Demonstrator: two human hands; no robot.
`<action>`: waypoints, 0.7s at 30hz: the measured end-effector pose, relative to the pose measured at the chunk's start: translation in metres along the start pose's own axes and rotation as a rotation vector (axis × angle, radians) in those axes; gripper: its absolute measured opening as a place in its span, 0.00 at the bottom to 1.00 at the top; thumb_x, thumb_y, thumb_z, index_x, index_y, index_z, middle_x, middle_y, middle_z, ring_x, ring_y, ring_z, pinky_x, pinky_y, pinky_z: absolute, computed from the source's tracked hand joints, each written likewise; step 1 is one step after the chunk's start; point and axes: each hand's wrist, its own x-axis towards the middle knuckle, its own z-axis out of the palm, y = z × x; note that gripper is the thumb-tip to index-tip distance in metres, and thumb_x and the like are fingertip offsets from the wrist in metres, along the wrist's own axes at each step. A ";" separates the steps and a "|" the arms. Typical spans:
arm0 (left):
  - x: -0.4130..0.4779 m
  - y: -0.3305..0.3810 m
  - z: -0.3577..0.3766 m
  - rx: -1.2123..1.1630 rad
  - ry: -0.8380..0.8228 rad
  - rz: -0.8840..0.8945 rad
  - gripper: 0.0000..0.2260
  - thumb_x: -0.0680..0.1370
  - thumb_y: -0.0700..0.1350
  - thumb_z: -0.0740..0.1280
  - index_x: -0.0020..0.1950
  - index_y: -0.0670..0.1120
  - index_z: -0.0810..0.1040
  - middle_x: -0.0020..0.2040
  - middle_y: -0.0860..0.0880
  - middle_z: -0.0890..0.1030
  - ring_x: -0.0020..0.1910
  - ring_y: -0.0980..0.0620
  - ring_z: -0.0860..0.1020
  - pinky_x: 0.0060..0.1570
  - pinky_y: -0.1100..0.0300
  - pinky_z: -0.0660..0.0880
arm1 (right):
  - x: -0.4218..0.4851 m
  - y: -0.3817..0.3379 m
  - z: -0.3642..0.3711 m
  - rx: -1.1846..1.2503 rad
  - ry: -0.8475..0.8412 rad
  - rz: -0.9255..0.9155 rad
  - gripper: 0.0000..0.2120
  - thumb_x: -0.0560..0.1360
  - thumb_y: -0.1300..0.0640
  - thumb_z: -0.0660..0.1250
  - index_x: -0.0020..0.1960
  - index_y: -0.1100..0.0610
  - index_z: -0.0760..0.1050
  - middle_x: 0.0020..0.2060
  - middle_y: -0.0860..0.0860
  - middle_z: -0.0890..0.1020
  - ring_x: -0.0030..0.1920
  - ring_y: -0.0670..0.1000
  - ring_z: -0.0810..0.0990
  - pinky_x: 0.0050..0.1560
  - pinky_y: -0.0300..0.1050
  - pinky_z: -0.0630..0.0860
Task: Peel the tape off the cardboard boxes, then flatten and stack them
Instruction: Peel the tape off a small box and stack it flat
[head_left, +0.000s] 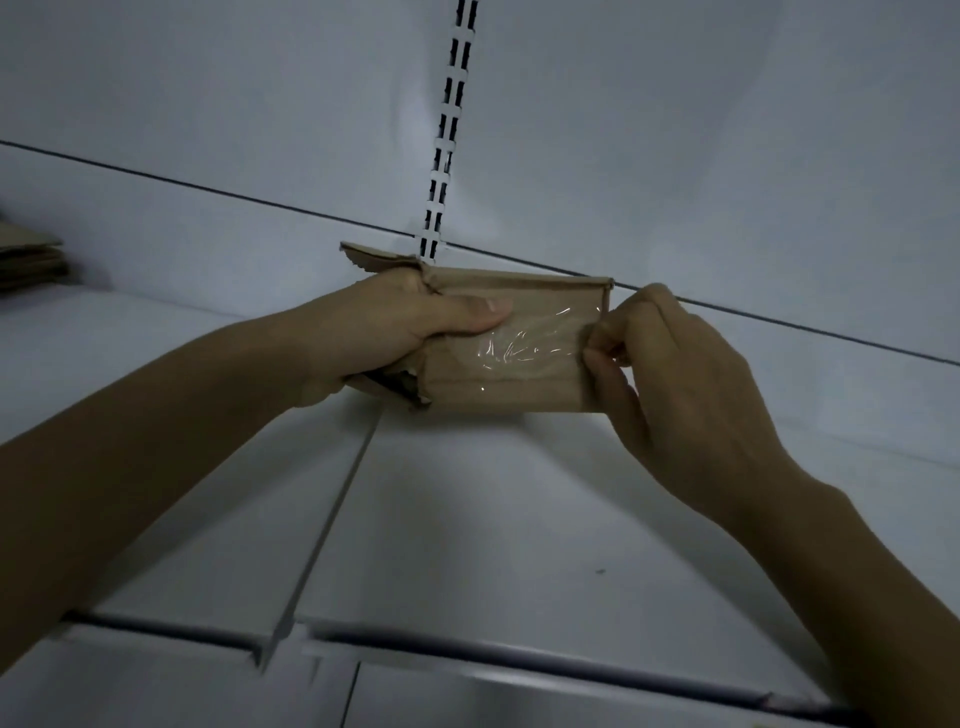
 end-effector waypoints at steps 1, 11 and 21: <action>0.000 -0.001 -0.001 0.006 -0.003 0.002 0.07 0.75 0.49 0.66 0.46 0.48 0.83 0.39 0.53 0.85 0.36 0.58 0.83 0.32 0.71 0.75 | -0.001 0.002 0.000 0.020 0.013 0.004 0.10 0.79 0.55 0.59 0.47 0.60 0.75 0.42 0.55 0.77 0.37 0.57 0.76 0.36 0.52 0.72; 0.001 -0.005 -0.001 0.021 0.026 -0.043 0.12 0.75 0.51 0.66 0.52 0.47 0.83 0.44 0.50 0.85 0.39 0.57 0.83 0.35 0.70 0.76 | 0.001 -0.005 0.004 -0.019 0.045 -0.151 0.09 0.78 0.60 0.64 0.41 0.63 0.77 0.41 0.57 0.80 0.37 0.59 0.75 0.35 0.52 0.69; -0.002 0.000 -0.001 -0.090 -0.035 -0.054 0.13 0.71 0.50 0.67 0.51 0.47 0.83 0.42 0.50 0.85 0.37 0.55 0.83 0.32 0.67 0.76 | 0.007 -0.021 -0.002 -0.051 0.171 -0.365 0.05 0.76 0.65 0.69 0.47 0.60 0.84 0.39 0.55 0.83 0.36 0.57 0.78 0.34 0.46 0.67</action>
